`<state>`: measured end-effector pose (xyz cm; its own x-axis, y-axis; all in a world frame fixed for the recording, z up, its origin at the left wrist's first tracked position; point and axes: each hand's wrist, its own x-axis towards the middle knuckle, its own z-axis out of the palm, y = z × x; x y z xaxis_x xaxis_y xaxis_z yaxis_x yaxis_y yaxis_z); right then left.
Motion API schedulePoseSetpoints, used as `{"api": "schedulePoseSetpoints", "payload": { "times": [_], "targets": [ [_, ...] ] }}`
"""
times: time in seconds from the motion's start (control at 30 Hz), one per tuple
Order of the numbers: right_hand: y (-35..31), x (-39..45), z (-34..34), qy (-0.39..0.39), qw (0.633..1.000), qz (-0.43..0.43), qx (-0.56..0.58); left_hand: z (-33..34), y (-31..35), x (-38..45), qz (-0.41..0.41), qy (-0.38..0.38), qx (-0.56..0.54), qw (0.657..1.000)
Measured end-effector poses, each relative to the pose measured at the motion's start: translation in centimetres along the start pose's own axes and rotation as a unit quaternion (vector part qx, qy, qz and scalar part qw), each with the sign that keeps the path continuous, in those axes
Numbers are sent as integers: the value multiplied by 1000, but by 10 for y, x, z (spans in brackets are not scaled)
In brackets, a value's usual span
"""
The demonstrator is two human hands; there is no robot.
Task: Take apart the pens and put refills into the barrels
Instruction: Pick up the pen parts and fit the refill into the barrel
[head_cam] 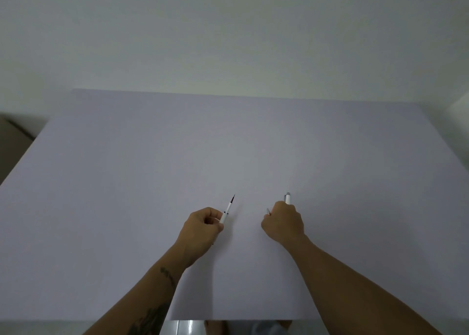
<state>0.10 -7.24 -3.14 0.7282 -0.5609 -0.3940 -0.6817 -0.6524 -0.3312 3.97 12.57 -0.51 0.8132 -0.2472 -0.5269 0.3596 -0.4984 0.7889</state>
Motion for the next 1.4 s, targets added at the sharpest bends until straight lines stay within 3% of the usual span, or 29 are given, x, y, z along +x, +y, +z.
{"api": "schedulePoseSetpoints", "payload": {
  "times": [0.07,0.13,0.23,0.33,0.6,0.97,1.4],
  "targets": [
    [-4,0,-4,-26,998,10,50,0,-2,-1,-5,-2,-2,1000],
    [-13,-2,-11,-48,980,24,191,1,-2,-1,-5,-5,-3,1000],
    [-32,-11,-35,-53,906,40,418,2,3,-1,0,-11,-3,1000],
    [-46,-21,-57,-51,869,21,491,5,11,-2,14,-19,4,1000],
    [-48,-34,-72,-12,887,-2,462,11,30,-6,53,-36,16,998],
    [-47,-43,-64,-26,914,-60,400,7,37,-13,102,-16,14,995],
    [-44,-55,-72,-68,884,-59,458,10,49,-24,172,19,-6,985]
  ]
}}
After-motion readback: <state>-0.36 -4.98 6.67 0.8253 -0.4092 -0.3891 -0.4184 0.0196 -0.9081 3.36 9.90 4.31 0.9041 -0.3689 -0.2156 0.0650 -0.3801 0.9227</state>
